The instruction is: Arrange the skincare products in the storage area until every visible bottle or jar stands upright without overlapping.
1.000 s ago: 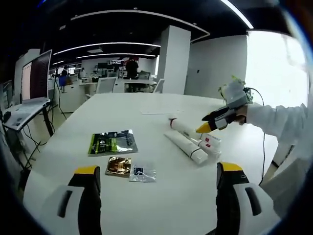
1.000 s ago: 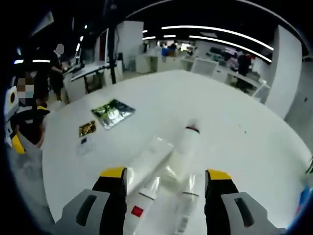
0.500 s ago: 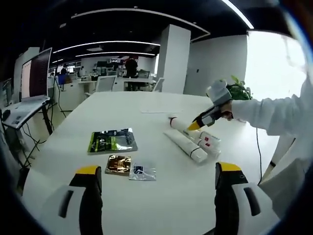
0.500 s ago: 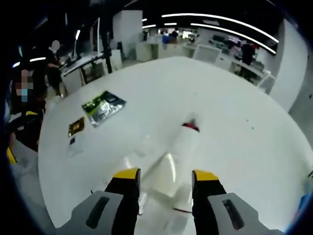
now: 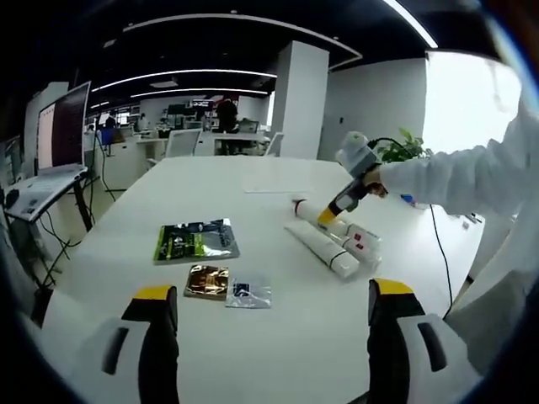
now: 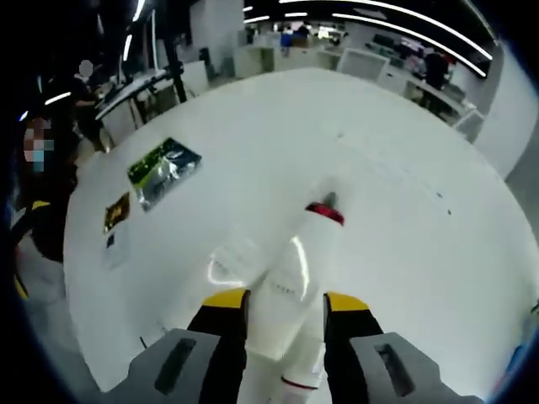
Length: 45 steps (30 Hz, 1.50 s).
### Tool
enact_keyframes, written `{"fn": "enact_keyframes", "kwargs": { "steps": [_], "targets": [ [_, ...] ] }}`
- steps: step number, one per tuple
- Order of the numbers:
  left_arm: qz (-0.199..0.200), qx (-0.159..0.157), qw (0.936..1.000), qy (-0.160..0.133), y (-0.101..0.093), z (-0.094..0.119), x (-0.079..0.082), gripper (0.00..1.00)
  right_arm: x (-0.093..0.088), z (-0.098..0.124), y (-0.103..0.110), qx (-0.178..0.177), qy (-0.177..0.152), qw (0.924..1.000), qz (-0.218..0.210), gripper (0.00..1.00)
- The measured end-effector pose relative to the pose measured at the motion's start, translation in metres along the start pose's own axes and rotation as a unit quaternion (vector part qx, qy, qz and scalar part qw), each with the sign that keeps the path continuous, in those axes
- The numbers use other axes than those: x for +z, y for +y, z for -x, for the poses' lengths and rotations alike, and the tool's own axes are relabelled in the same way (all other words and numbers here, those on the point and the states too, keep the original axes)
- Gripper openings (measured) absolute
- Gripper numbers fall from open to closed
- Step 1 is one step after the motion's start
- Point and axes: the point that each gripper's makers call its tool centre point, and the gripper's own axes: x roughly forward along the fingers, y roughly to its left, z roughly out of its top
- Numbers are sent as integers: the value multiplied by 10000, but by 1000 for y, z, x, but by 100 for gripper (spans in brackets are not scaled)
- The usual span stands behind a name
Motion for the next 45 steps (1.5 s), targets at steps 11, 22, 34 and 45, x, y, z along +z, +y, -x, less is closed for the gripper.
{"fn": "enact_keyframes", "kwargs": {
  "steps": [11,22,34,45],
  "targets": [
    [25,-38,10000,13,-1,0,-1,87,0,-9,3,62,484,9987,-155,34],
    [26,-41,9999,113,-1,0,-5,86,2,-20,0,-69,1173,9928,-241,34],
    [42,23,9999,129,2,1,-6,84,-6,-25,-5,-365,1860,9819,45,35],
    [72,-18,9995,296,1,-2,-14,82,2,-36,-10,-180,1804,9834,31,35]
  ]
}}
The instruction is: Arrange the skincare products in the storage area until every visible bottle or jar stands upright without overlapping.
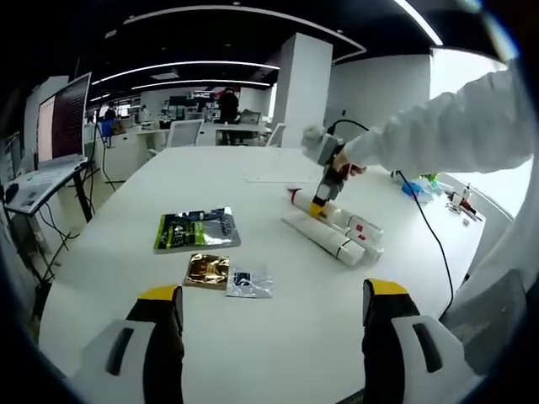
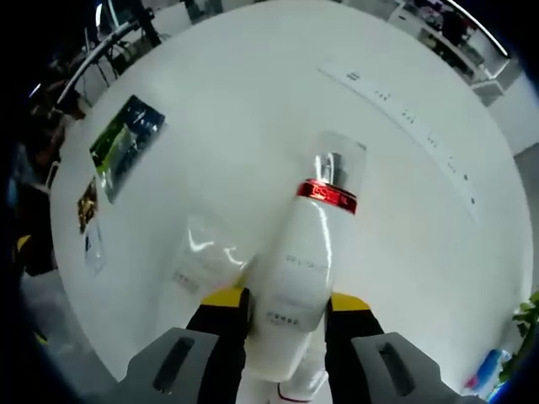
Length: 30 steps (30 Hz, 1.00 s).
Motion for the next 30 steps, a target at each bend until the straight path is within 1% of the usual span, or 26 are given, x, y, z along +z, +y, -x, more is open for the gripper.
{"fn": "enact_keyframes", "kwargs": {
  "steps": [3,4,5,6,9,10,11,12,13,14,15,16,17,18,19,20,21,22,23,25,27,29,30],
  "targets": [
    [-13,-38,10000,52,-2,-1,-2,81,1,-1,-1,13,-50,10000,33,34],
    [-59,-43,9999,73,-3,-1,-2,81,3,-2,-5,-66,-71,9999,31,29],
    [-79,-50,9999,86,-4,-2,-3,81,5,-2,-9,-71,-183,9997,-121,27],
    [-97,-77,9998,125,-5,-3,-5,81,2,-1,-7,-23,-214,9997,-107,26],
    [-111,-111,9996,251,-7,-4,-10,78,-3,3,-6,-29,-379,9992,-119,24],
    [-111,-86,9995,279,-5,-4,-11,78,-2,2,-8,-33,-420,9989,-198,23],
    [-102,-68,9995,283,-4,-4,-11,78,-2,2,-7,-16,-454,9981,-422,22],
    [-89,-63,9996,276,-4,-4,-10,78,-2,2,-6,11,-472,9978,-459,22],
    [-45,-63,9996,265,-4,-3,-9,78,-2,2,-7,34,-496,9980,-399,22],
    [-8,-72,9997,254,-4,-3,-9,77,-4,3,-6,66,-515,9976,-456,22],
    [92,-135,9996,228,-7,-3,-7,77,-5,4,-6,106,-558,9971,-508,22],
    [318,-288,9990,141,-13,-4,-3,76,-8,5,-4,122,-588,9968,-534,21],
    [694,-482,9964,21,-19,-3,3,75,-10,6,-3,143,-589,9964,-591,21],
    [876,-589,9944,-26,-23,-3,5,73,-6,5,-3,174,-602,9963,-592,21],
    [978,-642,9931,-61,-24,-3,6,73,-6,5,-2,203,-612,9961,-598,21],
    [903,-619,9940,-18,-22,-4,6,73,-12,7,2,296,-602,9954,-679,21],
    [862,-618,9944,-14,-23,-4,6,73,-13,8,3,369,-619,9946,-745,21],
    [853,-610,9945,-3,-22,-5,7,73,-10,8,5,493,-654,9927,-883,21],
    [860,-623,9943,11,-23,-5,8,73,-10,8,6,593,-681,9909,-1003,21],
    [905,-707,9934,10,-25,-7,13,73,-14,10,5,749,-763,9876,-1148,21],
    [925,-788,9926,22,-28,-9,17,72,-18,12,5,925,-829,9825,-1384,21],
    [863,-872,9924,79,-30,-14,21,72,-20,13,5,1054,-892,9790,-1500,21],
    [809,-927,9924,71,-31,-17,24,72,-22,13,5,1145,-935,9760,-1602,21]
  ]
}}
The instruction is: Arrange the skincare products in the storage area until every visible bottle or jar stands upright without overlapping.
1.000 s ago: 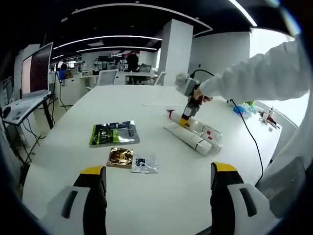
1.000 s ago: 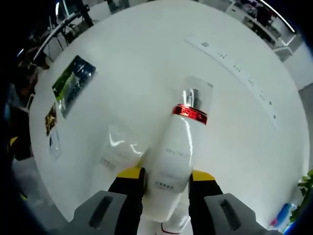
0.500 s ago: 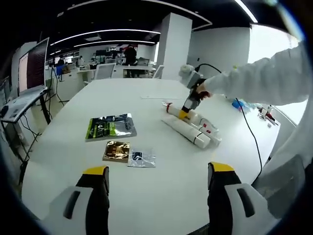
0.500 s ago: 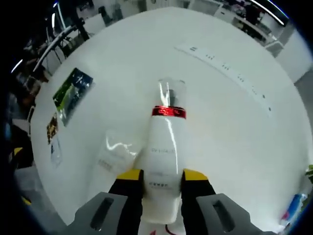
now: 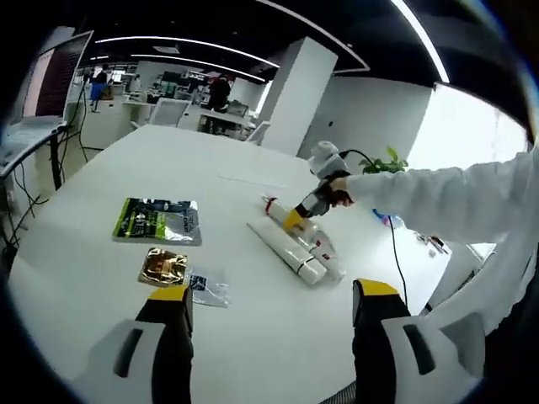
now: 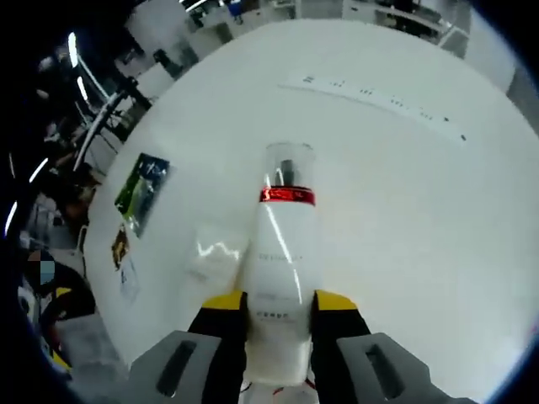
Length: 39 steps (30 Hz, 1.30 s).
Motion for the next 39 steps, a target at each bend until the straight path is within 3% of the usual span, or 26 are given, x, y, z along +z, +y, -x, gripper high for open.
{"fn": "enact_keyframes", "kwargs": {
  "steps": [6,13,16,22,29,31,34,38,39],
  "targets": [
    [-83,-369,9992,138,-7,-23,16,69,-3,4,0,483,-200,9968,-601,21],
    [275,-729,9966,260,-7,-66,24,66,-7,8,0,970,-360,9880,-1143,21],
    [655,-968,9929,222,-13,-80,30,64,-3,8,-5,1157,-452,9839,-1287,21],
    [1097,-1166,9870,159,-12,-109,43,62,-5,12,-2,1633,-720,9682,-1753,21],
    [1248,-1421,9819,122,-16,-136,51,64,-20,21,8,1993,-931,9553,-1973,21],
    [1417,-1492,9785,176,-16,-145,52,65,-25,25,15,2138,-997,9488,-2100,21],
    [1597,-1583,9743,110,-16,-153,58,59,-31,26,21,2210,-1012,9475,-2077,21],
    [2018,-1784,9629,166,-18,-169,62,55,-30,27,28,2613,-1140,9286,-2374,21],
    [2053,-1842,9610,176,-19,-171,62,55,-32,27,29,2645,-1154,9273,-2384,21]
  ]
}}
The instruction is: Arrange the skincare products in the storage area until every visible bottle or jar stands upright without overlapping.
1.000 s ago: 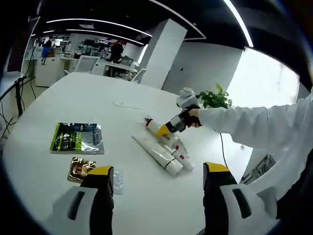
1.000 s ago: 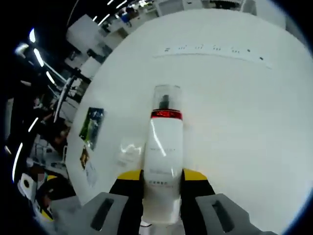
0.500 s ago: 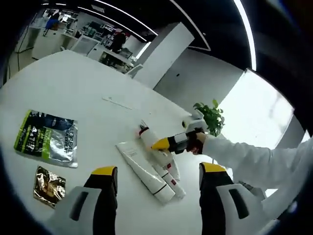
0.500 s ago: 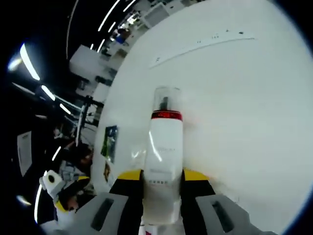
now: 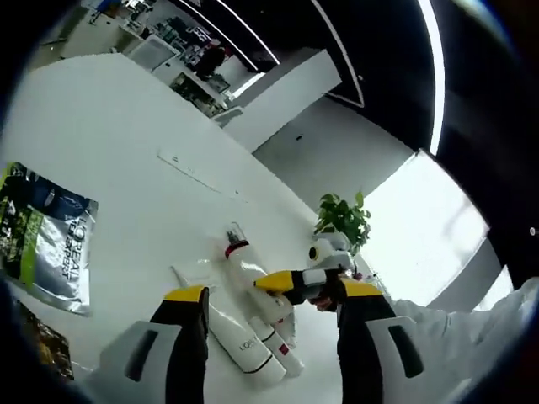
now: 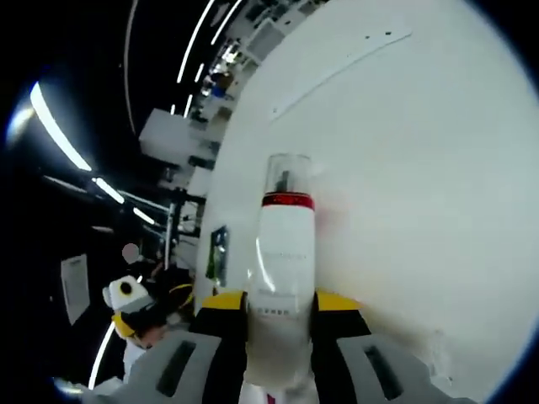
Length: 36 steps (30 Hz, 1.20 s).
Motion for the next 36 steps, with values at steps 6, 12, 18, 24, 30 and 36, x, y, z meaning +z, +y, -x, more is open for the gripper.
{"fn": "enact_keyframes", "kwargs": {
  "steps": [6,12,18,24,30,36],
  "targets": [
    [340,-93,9993,100,10,-23,0,51,5,2,9,432,-143,9988,-184,21],
    [668,-220,9973,226,17,-44,-3,50,3,7,28,892,-212,9955,-226,21],
    [1021,-419,9938,148,16,-55,1,49,3,9,45,1213,-171,9924,-66,21],
    [1123,-440,9926,119,15,-57,1,49,-5,15,67,1608,-137,9869,34,21],
    [1174,-683,9906,163,7,-58,1,50,-17,20,81,1854,-23,9826,130,21],
    [1165,-968,9882,233,-10,-54,-1,49,-35,26,93,1999,143,9792,310,21]
  ]
}}
